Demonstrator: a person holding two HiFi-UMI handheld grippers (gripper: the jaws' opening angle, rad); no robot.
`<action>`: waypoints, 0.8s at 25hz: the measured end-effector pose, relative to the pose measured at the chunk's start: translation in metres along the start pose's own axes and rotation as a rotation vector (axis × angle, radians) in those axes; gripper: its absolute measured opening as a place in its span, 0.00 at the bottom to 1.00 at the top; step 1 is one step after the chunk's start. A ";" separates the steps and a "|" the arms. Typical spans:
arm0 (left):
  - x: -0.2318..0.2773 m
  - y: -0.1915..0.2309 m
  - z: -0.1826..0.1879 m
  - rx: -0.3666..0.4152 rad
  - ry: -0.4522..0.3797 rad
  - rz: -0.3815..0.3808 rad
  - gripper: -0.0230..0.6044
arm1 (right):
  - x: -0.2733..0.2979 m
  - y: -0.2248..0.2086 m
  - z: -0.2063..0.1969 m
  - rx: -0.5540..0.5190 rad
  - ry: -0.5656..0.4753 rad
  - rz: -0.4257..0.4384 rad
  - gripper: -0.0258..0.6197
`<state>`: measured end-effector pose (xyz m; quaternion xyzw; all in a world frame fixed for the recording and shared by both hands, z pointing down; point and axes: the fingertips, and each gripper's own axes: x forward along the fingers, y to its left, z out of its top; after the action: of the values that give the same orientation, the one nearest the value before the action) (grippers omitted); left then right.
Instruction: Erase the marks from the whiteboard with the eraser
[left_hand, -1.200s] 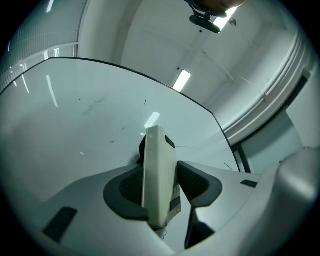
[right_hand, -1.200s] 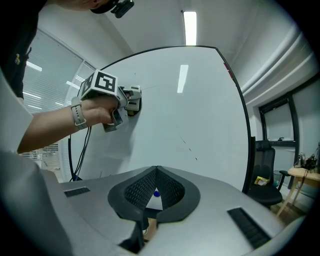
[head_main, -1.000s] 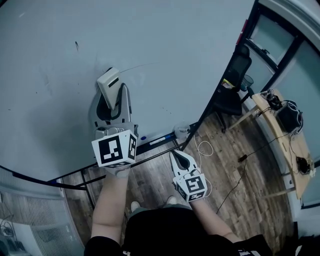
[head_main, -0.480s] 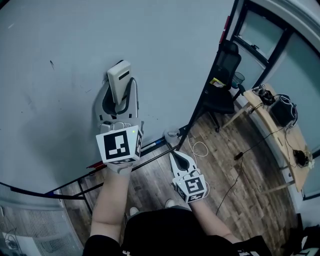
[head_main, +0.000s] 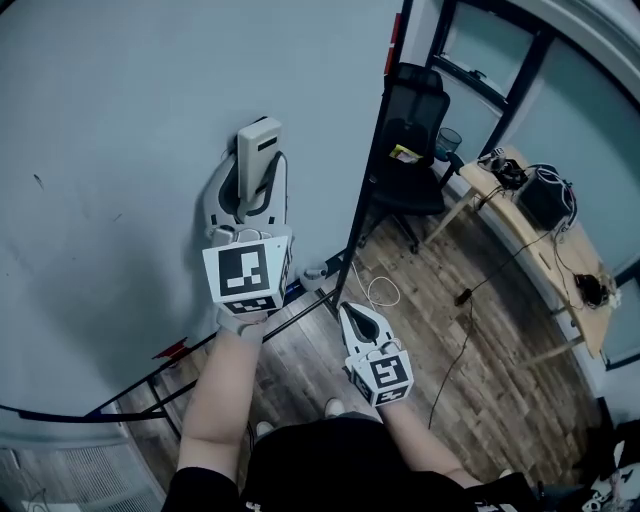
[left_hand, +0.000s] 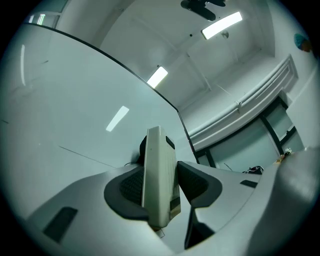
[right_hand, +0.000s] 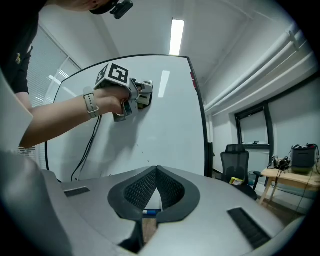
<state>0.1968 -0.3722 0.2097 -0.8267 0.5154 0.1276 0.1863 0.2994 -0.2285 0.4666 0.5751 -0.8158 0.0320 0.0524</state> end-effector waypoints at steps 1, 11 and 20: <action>0.006 -0.007 -0.002 -0.004 0.003 -0.010 0.34 | -0.003 -0.007 0.000 0.001 0.000 -0.011 0.08; 0.023 -0.023 -0.005 -0.014 0.036 -0.027 0.34 | -0.014 -0.035 0.000 0.004 0.004 -0.034 0.08; -0.018 0.025 0.021 0.062 0.000 0.033 0.34 | 0.004 0.013 0.004 -0.012 0.003 0.078 0.08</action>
<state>0.1661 -0.3577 0.1936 -0.8120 0.5324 0.1145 0.2099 0.2855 -0.2287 0.4637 0.5425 -0.8376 0.0301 0.0560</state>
